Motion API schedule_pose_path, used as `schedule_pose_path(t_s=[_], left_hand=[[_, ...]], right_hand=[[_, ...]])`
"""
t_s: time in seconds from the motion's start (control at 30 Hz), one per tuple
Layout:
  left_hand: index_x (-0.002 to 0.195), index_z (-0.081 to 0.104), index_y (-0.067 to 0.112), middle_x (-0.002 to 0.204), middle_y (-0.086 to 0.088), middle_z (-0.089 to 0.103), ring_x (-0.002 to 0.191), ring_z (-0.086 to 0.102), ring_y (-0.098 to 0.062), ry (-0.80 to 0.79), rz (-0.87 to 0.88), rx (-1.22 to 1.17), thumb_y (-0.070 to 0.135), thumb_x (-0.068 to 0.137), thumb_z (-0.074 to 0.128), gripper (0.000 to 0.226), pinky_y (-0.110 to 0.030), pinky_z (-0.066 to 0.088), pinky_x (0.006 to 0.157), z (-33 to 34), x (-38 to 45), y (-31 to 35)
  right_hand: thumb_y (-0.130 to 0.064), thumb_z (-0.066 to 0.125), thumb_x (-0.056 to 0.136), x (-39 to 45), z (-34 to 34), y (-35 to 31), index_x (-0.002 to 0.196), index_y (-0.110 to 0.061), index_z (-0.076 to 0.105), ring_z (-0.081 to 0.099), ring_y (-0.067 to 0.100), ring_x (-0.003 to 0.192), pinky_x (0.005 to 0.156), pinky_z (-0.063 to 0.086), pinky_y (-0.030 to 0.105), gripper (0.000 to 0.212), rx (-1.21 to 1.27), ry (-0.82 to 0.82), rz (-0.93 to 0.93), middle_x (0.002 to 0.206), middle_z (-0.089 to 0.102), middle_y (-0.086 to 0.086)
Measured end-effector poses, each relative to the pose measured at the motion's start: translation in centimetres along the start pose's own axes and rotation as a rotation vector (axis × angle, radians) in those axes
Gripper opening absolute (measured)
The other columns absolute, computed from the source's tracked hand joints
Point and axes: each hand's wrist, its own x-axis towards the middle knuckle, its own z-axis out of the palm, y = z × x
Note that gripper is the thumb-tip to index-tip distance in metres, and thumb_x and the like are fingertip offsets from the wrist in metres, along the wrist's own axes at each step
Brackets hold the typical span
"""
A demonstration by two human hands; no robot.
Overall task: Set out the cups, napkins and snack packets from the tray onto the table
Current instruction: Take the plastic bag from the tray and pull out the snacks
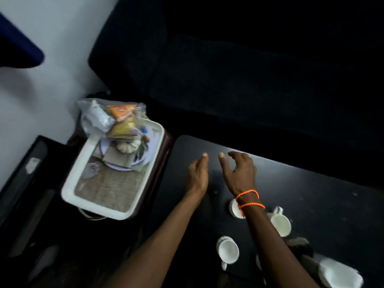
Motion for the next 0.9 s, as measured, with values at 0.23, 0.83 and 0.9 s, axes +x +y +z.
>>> schedule_pose_path(t_s=[0.23,0.83,0.9], left_hand=[[0.094,0.077,0.016,0.106,-0.025,0.076,0.107,0.071,-0.045,0.239,0.035,-0.066,0.072,0.077,0.052,0.064,-0.062,0.055,0.100,-11.7,6.6,2.9],[0.147,0.048,0.017,0.114,-0.009,0.062,0.097,0.061,-0.024,0.189,-0.307,-0.568,0.078,0.091,0.050,0.083,-0.039,0.052,0.071,-28.5,16.4,7.8],[0.152,0.046,0.017,0.130,-0.013,0.060,0.103,0.061,-0.026,0.175,-0.323,-0.618,0.081,0.089,0.047,0.089,-0.042,0.051,0.076,-28.6,16.9,7.6]], right_hand=[[-0.044,0.068,0.091,2.5,8.2,-10.6,0.107,-0.006,0.072,0.061,0.036,0.104,0.091,0.049,0.042,0.042,-0.053,-0.201,-0.306,0.105,0.069,0.016],[-0.066,0.068,0.081,11.6,17.2,-27.5,0.139,-0.014,0.054,0.057,0.033,0.121,0.097,0.052,0.047,0.079,0.801,-0.703,0.521,0.134,0.059,0.012],[-0.072,0.065,0.078,11.5,17.4,-27.8,0.128,-0.015,0.062,0.061,0.031,0.113,0.097,0.052,0.047,0.076,0.847,-0.749,0.560,0.120,0.067,0.012]])
